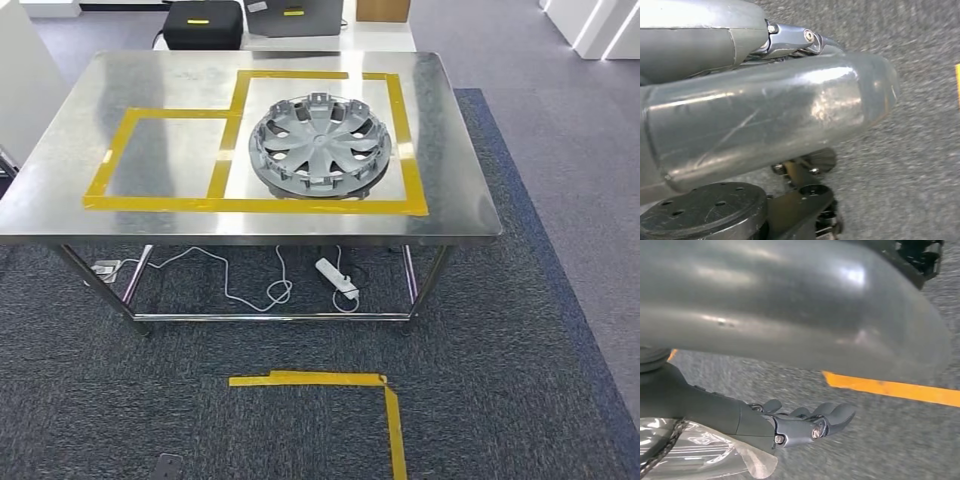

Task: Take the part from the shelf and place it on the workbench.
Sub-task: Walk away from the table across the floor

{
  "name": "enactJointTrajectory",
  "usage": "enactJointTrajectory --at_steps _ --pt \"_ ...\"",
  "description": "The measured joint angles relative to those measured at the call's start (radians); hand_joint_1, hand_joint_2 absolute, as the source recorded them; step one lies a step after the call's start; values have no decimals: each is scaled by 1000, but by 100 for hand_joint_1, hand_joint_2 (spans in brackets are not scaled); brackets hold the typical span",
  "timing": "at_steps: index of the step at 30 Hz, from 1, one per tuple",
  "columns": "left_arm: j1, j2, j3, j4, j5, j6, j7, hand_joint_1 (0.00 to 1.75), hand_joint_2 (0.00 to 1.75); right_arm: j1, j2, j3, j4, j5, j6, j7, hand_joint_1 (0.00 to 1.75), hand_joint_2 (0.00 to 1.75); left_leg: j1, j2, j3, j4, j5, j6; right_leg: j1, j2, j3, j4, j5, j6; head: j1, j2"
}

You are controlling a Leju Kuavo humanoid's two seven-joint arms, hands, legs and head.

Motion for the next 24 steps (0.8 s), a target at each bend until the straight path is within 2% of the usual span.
enactJointTrajectory --at_steps 1,2,3,4,5,6,7,8,9,10,12,13,14,15,16,17,18,19,20,21,22,23,24 --pt "0 0 0 0 -1 0 2 0 0 0 0 2 0 0 -1 0 0 0 -1 3 -20 5 11 -1 1 -1 38 -25 32 -3 0 0" --pt "-1 -1 -1 0 -2 0 4 0 0 -1 0 5 0 0 -2 0 0 0 -2 5 -36 12 22 -3 3 -2 93 -82 52 -9 0 0" --pt "-1 -3 -1 0 -2 1 6 0 0 -1 0 7 0 0 -4 -1 0 0 -5 5 -49 19 31 -6 6 -5 164 -165 54 -15 0 0" --pt "-2 -6 -1 0 -2 1 7 0 0 -3 0 8 0 -2 -6 -3 0 0 -6 6 -59 25 41 -9 8 -8 226 -251 39 -21 0 0" --pt "-2 -8 -2 0 -2 2 7 0 0 -5 0 9 0 -2 -8 -6 0 0 -7 7 -66 30 51 -13 11 -11 267 -314 21 -26 0 0" --pt "-2 -10 -2 0 -2 2 8 0 0 -6 0 10 0 -3 -10 -8 0 0 -8 9 -72 31 61 -18 13 -12 287 -351 10 -30 0 0" --pt "-1 -11 -2 0 -3 3 8 0 0 -5 0 11 1 -4 -10 -9 0 0 -8 9 -77 30 74 -23 12 -13 280 -362 9 -34 1 0" --pt "0 -11 -2 0 -3 3 8 0 0 -3 1 11 2 -4 -11 -10 0 0 -6 6 -84 32 70 -30 10 -14 268 -361 19 -39 1 0" --pt "2 -11 -2 0 -4 3 8 0 0 -1 1 12 4 -5 -12 -9 0 0 -5 2 -91 45 47 -37 7 -15 256 -361 31 -46 0 0" --pt "5 -10 -2 0 -5 4 8 0 0 0 2 12 5 -6 -12 -9 0 0 -2 -3 -100 76 5 -46 5 -17 241 -361 45 -53 -2 0" --pt "7 -11 -2 0 -5 4 8 0 0 1 2 12 5 -7 -12 -10 0 0 9 -8 -118 193 -106 -61 4 -19 210 -355 69 -59 -7 0" --pt "7 -11 -2 0 -5 4 8 0 0 1 2 13 5 -6 -12 -10 0 0 14 -8 -122 256 -138 -68 3 -19 195 -350 80 -59 -8 0" --pt "7 -11 -3 0 -5 4 8 0 0 1 2 13 5 -5 -12 -10 0 0 18 -8 -119 302 -143 -73 3 -19 179 -343 90 -57 -8 0" --pt "6 -11 -3 0 -6 4 7 0 0 1 2 14 5 -3 -12 -10 0 0 23 -8 -104 318 -125 -77 2 -19 161 -335 99 -54 -8 0" --pt "6 -11 -5 0 -7 4 6 0 0 1 2 14 5 -1 -13 -10 0 0 27 -8 -74 297 -95 -80 0 -19 143 -325 108 -51 -8 0" --pt "6 -11 -6 0 -7 5 5 0 0 1 2 14 5 1 -14 -10 0 0 31 -9 -30 243 -69 -82 -1 -18 124 -314 115 -46 -8 0" --pt "5 -12 -7 0 -8 6 4 0 0 0 2 15 5 2 -14 -10 0 0 32 -12 20 170 -63 -83 -1 -17 107 -304 122 -41 -8 0" --pt "5 -14 -8 0 -8 7 4 0 0 0 2 15 5 2 -15 -10 0 0 32 -15 64 100 -69 -79 -1 -16 93 -296 128 -35 -8 0" --pt "5 -15 -8 0 -8 8 3 0 0 -1 2 15 5 3 -16 -11 0 0 31 -19 91 51 -81 -75 0 -16 83 -291 136 -28 -8 0" --pt "5 -16 -8 0 -9 10 3 0 0 -1 2 15 5 4 -16 -11 0 0 27 -22 100 26 -92 -67 -1 -15 75 -289 145 -22 -8 0" --pt "6 -17 -8 0 -9 11 3 0 0 -1 2 15 5 7 -17 -11 0 0 25 -21 94 20 -89 -58 -2 -15 70 -290 154 -15 -7 0" --pt "6 -17 -8 0 -11 13 3 0 0 0 2 16 5 14 -20 -10 0 0 24 -19 84 21 -81 -49 -4 -14 63 -288 153 -8 -8 0" --pt "6 -19 -8 0 -14 14 4 0 0 0 2 18 5 24 -23 -8 0 0 24 -16 74 21 -72 -38 -6 -14 53 -278 138 -3 -7 0"
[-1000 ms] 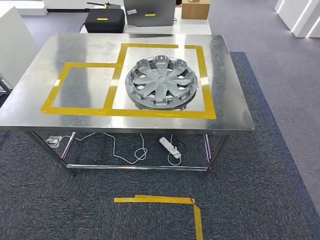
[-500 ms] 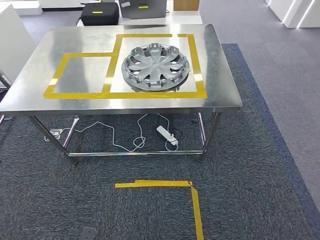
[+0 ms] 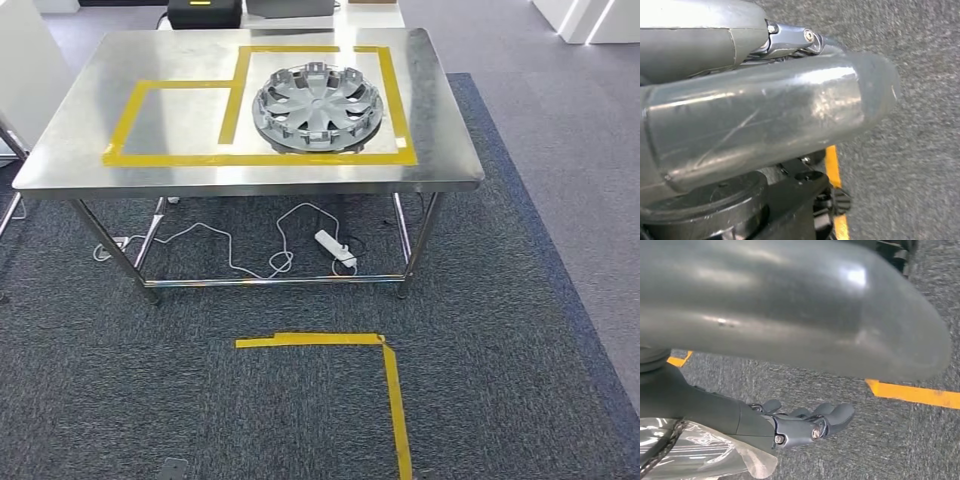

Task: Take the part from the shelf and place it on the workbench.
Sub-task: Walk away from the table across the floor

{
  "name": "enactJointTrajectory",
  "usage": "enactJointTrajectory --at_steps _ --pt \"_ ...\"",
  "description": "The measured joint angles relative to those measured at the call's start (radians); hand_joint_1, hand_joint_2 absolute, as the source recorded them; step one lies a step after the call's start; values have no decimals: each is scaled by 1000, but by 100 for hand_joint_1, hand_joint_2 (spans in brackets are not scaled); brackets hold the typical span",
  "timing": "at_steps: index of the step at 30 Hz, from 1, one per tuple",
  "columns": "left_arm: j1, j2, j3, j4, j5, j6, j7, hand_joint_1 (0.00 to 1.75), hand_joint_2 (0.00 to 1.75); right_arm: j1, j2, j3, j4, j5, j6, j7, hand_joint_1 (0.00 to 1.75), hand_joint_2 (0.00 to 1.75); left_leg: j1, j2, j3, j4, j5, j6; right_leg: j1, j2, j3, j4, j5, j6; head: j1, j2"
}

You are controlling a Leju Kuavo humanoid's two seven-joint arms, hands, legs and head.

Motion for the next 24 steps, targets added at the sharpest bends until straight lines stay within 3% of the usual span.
enactJointTrajectory --at_steps 1,3,4,5,6,7,9,11,12,14,15,17,19,20,21,22,24 --pt "0 -2 0 0 -3 1 1 0 0 1 0 5 0 12 -4 3 0 0 0 3 -11 -1 10 10 -1 1 -14 29 -35 3 1 0" --pt "-1 -5 -2 0 -8 3 1 0 0 1 0 18 0 32 -8 6 0 0 -3 7 -35 -1 30 22 -2 2 -50 143 -131 5 3 0" --pt "-1 -6 -3 0 -11 4 1 0 0 1 0 23 0 38 -8 6 0 0 -6 7 -48 0 40 24 -1 2 -64 210 -167 4 3 0" --pt "-1 -7 -5 0 -13 5 1 0 0 1 0 28 0 42 -8 5 0 0 -9 6 -62 2 51 25 -1 2 -68 256 -179 4 3 0" --pt "-1 -8 -6 0 -15 5 0 0 0 2 -1 32 0 45 -9 4 0 0 -12 4 -77 3 61 25 0 3 -57 271 -169 1 3 0" --pt "-1 -9 -8 0 -18 6 -1 0 0 3 -1 36 0 48 -9 4 0 0 -15 -1 -91 4 71 24 1 5 -27 249 -142 -4 3 0" --pt "-3 -15 -11 0 -23 7 -2 0 0 4 -3 43 0 51 -11 5 0 0 -18 -15 -113 7 90 21 5 32 73 120 -95 -21 2 0" --pt "-6 -23 -15 0 -28 9 -2 0 0 4 -6 48 0 52 -12 4 0 0 -20 -30 -129 9 111 15 7 70 159 -15 -94 -30 2 0" --pt "-8 -26 -17 0 -30 9 -3 0 0 5 -7 49 0 52 -12 4 0 0 -18 -38 -137 7 123 10 8 79 178 -49 -101 -30 2 0" --pt "-8 -30 -19 0 -33 10 -3 0 0 7 -7 51 1 52 -12 4 0 0 -14 -57 -149 3 142 -2 8 61 178 -66 -90 -29 3 0" --pt "-6 -31 -20 0 -34 10 -4 0 0 8 -7 52 1 51 -12 3 0 0 -13 -56 -154 9 132 -10 7 49 173 -68 -80 -34 1 0" --pt "-3 -32 -23 0 -35 11 -5 0 0 9 -7 53 2 51 -12 1 0 0 -11 -36 -178 76 58 -24 3 21 158 -72 -60 -47 -4 0" --pt "-3 -33 -25 0 -35 11 -7 0 0 10 -7 53 2 51 -13 0 0 0 -3 -17 -212 213 -34 -39 4 -7 134 -65 -46 -52 -9 0" --pt "-4 -33 -25 0 -35 11 -7 0 0 11 -7 53 2 51 -13 -1 0 0 2 -13 -220 274 -55 -46 4 -22 119 -60 -39 -51 -10 0" --pt "-3 -33 -25 0 -35 11 -8 0 0 11 -8 53 2 51 -13 -1 0 0 7 -10 -216 308 -52 -52 3 -36 103 -53 -32 -50 -10 0" --pt "-3 -33 -26 0 -36 11 -9 0 0 10 -8 54 2 52 -13 -1 0 0 12 -6 -195 306 -29 -58 2 -49 86 -45 -26 -47 -10 0" --pt "-3 -32 -27 0 -36 11 -10 0 0 8 -8 54 2 55 -14 0 0 0 19 15 -107 210 18 -65 1 -72 56 -28 -15 -39 -10 0"
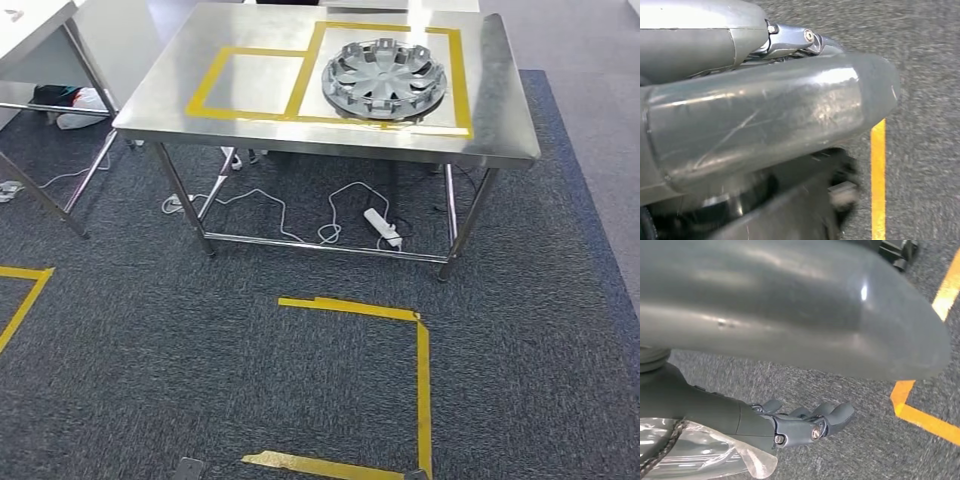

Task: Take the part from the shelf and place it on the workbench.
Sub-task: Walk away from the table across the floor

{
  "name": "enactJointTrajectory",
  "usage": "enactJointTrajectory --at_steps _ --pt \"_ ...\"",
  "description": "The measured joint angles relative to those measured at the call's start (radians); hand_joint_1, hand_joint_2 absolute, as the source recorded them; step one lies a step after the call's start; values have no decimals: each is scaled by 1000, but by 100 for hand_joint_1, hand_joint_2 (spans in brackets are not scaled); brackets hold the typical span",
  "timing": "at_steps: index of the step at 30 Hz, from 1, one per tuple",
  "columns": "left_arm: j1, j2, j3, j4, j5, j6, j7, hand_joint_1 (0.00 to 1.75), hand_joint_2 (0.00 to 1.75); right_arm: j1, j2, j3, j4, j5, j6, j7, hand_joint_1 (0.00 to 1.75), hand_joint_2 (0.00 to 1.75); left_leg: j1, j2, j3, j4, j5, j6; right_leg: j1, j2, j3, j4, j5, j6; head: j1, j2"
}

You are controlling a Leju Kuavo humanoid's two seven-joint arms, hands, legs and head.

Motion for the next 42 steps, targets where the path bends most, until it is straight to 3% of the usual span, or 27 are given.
enactJointTrajectory --at_steps 2,3,5,6,8,10,11,12,13,15,17,19,21,22,24,25,26,27,29,30,31,33,35,36,38,40,42 --pt "-4 -1 -3 0 0 0 -2 0 0 -1 0 1 0 3 -2 0 0 0 -4 30 94 -138 -10 6 1 -18 -21 15 10 12 0 0" --pt "-6 -2 -4 0 0 0 -3 0 0 -3 0 1 0 4 -2 0 0 0 -9 37 118 -182 -23 13 1 -27 -28 19 17 18 0 0" --pt "-4 -2 -5 0 0 1 -4 0 0 -4 0 2 0 5 -3 -1 0 0 -15 27 115 -209 -25 36 -1 -42 -35 19 32 33 1 0" --pt "-1 -3 -5 0 0 1 -4 0 0 -5 0 3 0 6 -4 -1 0 0 -16 21 105 -210 -15 45 -4 -34 -39 21 29 40 1 0" --pt "2 -4 -5 0 -1 2 -4 0 0 -2 -1 5 1 5 -4 -2 0 0 -16 8 80 -215 10 66 -7 18 -59 71 -43 48 2 0" --pt "-1 -5 -7 0 -5 0 -4 0 0 1 -1 7 1 1 -5 -3 0 0 -21 -11 48 -214 37 78 -4 66 -86 189 -151 46 2 0" --pt "-3 -6 -8 0 -8 -2 -4 0 0 1 -1 7 1 -3 -5 -3 0 0 -24 -22 31 -213 51 80 -1 72 -91 244 -178 43 2 0" --pt "-3 -6 -9 0 -13 -4 -4 0 0 -2 -2 7 1 -7 -7 -3 0 0 -27 -32 13 -211 65 81 2 74 -88 279 -180 40 2 0" --pt "-3 -6 -11 0 -19 -5 -4 0 0 -6 -2 7 1 -12 -9 -3 0 0 -30 -42 -5 -209 79 80 4 76 -70 285 -160 35 2 0" --pt "-3 -6 -18 0 -30 -9 -4 0 0 -14 -1 6 1 -22 -15 -4 0 0 -32 -65 -41 -203 107 77 7 97 12 201 -101 23 1 0" --pt "-6 -7 -27 0 -42 -12 -4 0 0 -21 -1 6 1 -32 -20 -7 0 0 -35 -89 -68 -198 135 69 7 142 119 50 -101 12 1 0" --pt "-7 -7 -34 0 -49 -14 -4 0 0 -27 0 5 2 -38 -23 -10 0 0 -36 -111 -81 -202 163 60 10 159 165 -32 -125 6 0 0" --pt "-3 -6 -37 0 -51 -15 -3 0 0 -29 3 4 3 -41 -24 -10 0 0 -35 -125 -89 -208 178 48 9 134 151 -35 -114 -4 1 0" --pt "0 -5 -39 0 -52 -15 -3 0 0 -29 5 3 4 -41 -25 -11 0 0 -35 -113 -96 -196 158 43 9 118 142 -34 -103 -12 -1 0" --pt "2 -5 -43 0 -57 -16 -2 0 0 -29 7 -1 6 -47 -27 -11 0 0 -31 -64 -114 -113 54 33 9 81 117 -34 -80 -25 -6 0" --pt "1 -5 -47 0 -62 -18 -2 0 0 -29 8 -3 6 -52 -28 -11 0 0 -28 -43 -122 -45 -4 27 11 63 105 -34 -70 -28 -9 0" --pt "-1 -5 -51 0 -69 -20 -2 0 0 -30 8 -6 6 -59 -28 -10 0 0 -23 -32 -127 25 -41 20 12 44 90 -32 -60 -27 -9 0" --pt "-2 -5 -57 0 -78 -23 -2 0 0 -34 8 -9 6 -67 -30 -7 0 0 -18 -26 -125 81 -49 14 13 26 75 -29 -51 -26 -9 0" --pt "-2 -5 -70 0 -98 -31 -3 0 0 -49 8 -16 6 -85 -32 4 0 0 -7 -17 -91 112 8 5 13 -5 44 -19 -35 -20 -9 0" --pt "-2 -4 -77 0 -109 -34 -3 0 0 -59 8 -21 6 -95 -32 13 0 0 -4 -6 -52 76 37 3 13 -17 30 -12 -29 -16 -10 0" --pt "-3 -4 -85 0 -119 -37 -4 0 0 -70 8 -26 6 -104 -33 22 0 0 -3 19 4 10 43 2 14 -29 20 -5 -22 -11 -10 0" --pt "-8 -4 -102 0 -137 -43 -3 0 0 -93 7 -34 6 -121 -30 46 0 0 -10 61 104 -135 2 14 16 -50 6 7 -10 2 -9 0" --pt "-13 -4 -117 0 -153 -48 0 0 0 -119 7 -39 6 -135 -25 72 0 0 -19 63 131 -207 -34 38 15 -73 -4 11 3 15 -9 0" --pt "-13 -3 -124 0 -161 -51 5 0 0 -133 7 -42 6 -142 -23 84 0 0 -19 53 126 -215 -33 49 13 -77 -11 14 5 22 -10 0" --pt "-14 -2 -139 1 -177 -58 16 0 0 -157 3 -48 6 -157 -20 106 0 0 -20 32 113 -222 -21 70 8 -32 -35 53 -27 33 -8 0" --pt "-20 -3 -156 1 -193 -65 26 0 0 -172 -5 -56 6 -172 -19 127 0 0 -24 7 96 -222 -3 84 6 40 -84 170 -101 36 -7 0" --pt "-29 -4 -173 1 -207 -72 34 0 0 -186 -14 -63 6 -186 -20 147 0 0 -33 -23 77 -220 13 91 7 70 -127 285 -149 32 -6 0"
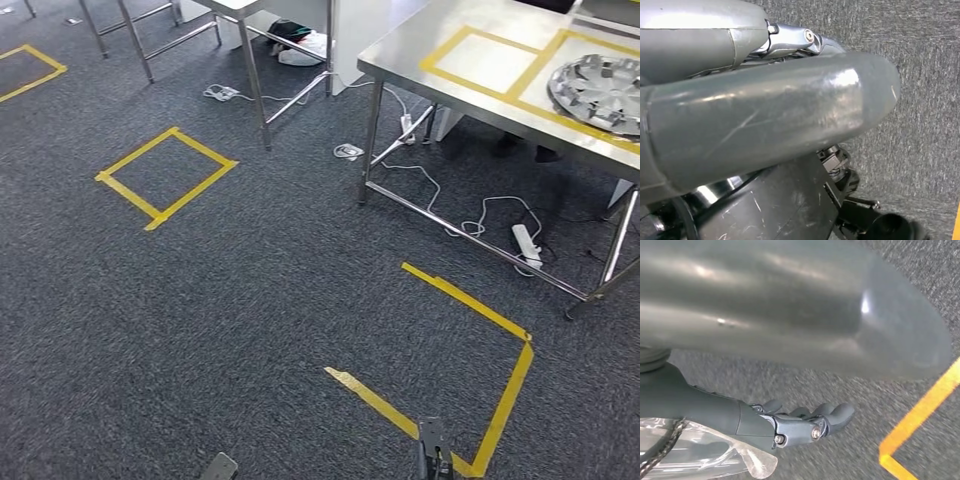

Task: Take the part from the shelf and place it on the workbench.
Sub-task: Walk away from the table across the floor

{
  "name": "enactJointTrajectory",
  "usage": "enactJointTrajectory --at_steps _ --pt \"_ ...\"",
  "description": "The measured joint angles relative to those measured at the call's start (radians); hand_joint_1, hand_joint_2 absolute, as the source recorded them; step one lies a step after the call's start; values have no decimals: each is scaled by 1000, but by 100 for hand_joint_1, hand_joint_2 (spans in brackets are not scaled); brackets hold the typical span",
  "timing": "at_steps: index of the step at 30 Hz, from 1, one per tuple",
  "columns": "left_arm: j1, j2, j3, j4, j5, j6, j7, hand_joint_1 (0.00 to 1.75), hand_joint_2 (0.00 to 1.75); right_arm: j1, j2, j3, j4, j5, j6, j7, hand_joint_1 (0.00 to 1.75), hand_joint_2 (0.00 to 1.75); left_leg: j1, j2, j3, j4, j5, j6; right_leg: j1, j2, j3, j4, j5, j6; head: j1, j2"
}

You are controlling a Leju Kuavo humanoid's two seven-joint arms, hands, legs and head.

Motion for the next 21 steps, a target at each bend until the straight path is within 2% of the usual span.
enactJointTrajectory --at_steps 1,2,3,4,5,6,7,9,10,11,13,14,15,16,17,18,20,21 --pt "-2 0 -8 0 -6 -3 4 0 0 -9 -3 -3 0 -6 -1 9 0 0 -4 -15 -7 1 7 2 1 5 1 10 4 -4 0 0" --pt "-3 -1 -15 0 -12 -5 7 0 0 -18 -6 -5 0 -11 -2 17 0 0 -8 -29 -13 2 12 2 3 9 22 -19 26 -10 0 0" --pt "-4 -1 -22 0 -17 -5 11 0 0 -27 -9 -7 0 -15 -3 23 0 0 -11 -43 -16 3 16 2 5 22 61 -84 60 -18 0 0" --pt "-6 -2 -29 0 -21 -5 14 0 0 -36 -14 -9 0 -17 -3 28 0 0 -13 -54 -19 4 20 1 7 48 102 -158 88 -28 -1 0" --pt "-9 -3 -36 0 -24 -2 16 0 0 -44 -19 -10 -1 -17 -4 30 0 0 -14 -66 -24 7 22 -1 7 72 137 -223 105 -34 -1 0" --pt "-13 -4 -41 0 -26 0 17 0 0 -50 -23 -12 -1 -16 -5 32 0 0 -13 -77 -30 9 26 -5 7 92 161 -266 113 -39 -1 0" --pt "-17 -5 -46 0 -27 2 18 0 0 -54 -25 -12 -2 -16 -5 33 0 0 -11 -88 -37 11 30 -10 7 100 169 -282 110 -41 0 0" --pt "-18 -4 -52 0 -29 5 19 0 0 -58 -26 -14 -2 -17 -7 33 0 0 -8 -105 -49 14 37 -22 6 78 174 -290 116 -43 0 0" --pt "-17 -4 -55 0 -30 7 19 0 0 -60 -26 -15 -2 -17 -8 32 0 0 -9 -94 -55 23 31 -28 4 66 175 -294 120 -45 -1 0" --pt "-16 -3 -57 0 -30 8 20 0 0 -60 -26 -15 -2 -17 -9 31 0 0 -10 -73 -67 47 15 -34 1 51 175 -298 124 -48 -5 0" --pt "-19 -2 -62 0 -31 10 20 0 0 -59 -26 -16 -2 -18 -12 30 0 0 -6 -20 -118 158 -49 -49 0 19 175 -301 126 -52 -11 0" --pt "-21 -2 -64 0 -32 11 20 0 0 -58 -26 -16 -2 -18 -13 30 0 0 -2 -8 -150 229 -81 -56 0 2 173 -300 125 -52 -13 0" --pt "-20 -2 -65 0 -32 12 20 0 0 -57 -27 -17 -2 -19 -14 29 0 0 3 -2 -175 285 -100 -62 1 -14 172 -300 125 -52 -13 0" --pt "-19 -1 -66 0 -32 12 21 0 0 -56 -28 -18 -2 -21 -16 28 0 0 8 1 -182 307 -99 -66 1 -30 171 -300 124 -52 -13 0" --pt "-17 -1 -67 0 -33 13 21 0 0 -57 -28 -18 -2 -23 -18 27 0 0 12 5 -169 286 -79 -69 1 -44 171 -299 124 -51 -13 0" --pt "-16 -1 -68 0 -33 14 21 0 0 -57 -28 -18 -2 -24 -20 24 0 0 14 13 -136 226 -45 -70 0 -57 172 -299 123 -49 -14 0" --pt "-17 -1 -72 0 -32 15 21 0 0 -59 -28 -19 -2 -27 -24 18 0 0 11 58 -61 80 9 -64 3 -79 176 -298 119 -42 -14 0" --pt "-19 -1 -73 0 -31 15 21 0 0 -59 -28 -19 -2 -30 -26 15 0 0 7 76 -40 35 20 -57 6 -89 176 -296 117 -37 -13 0"
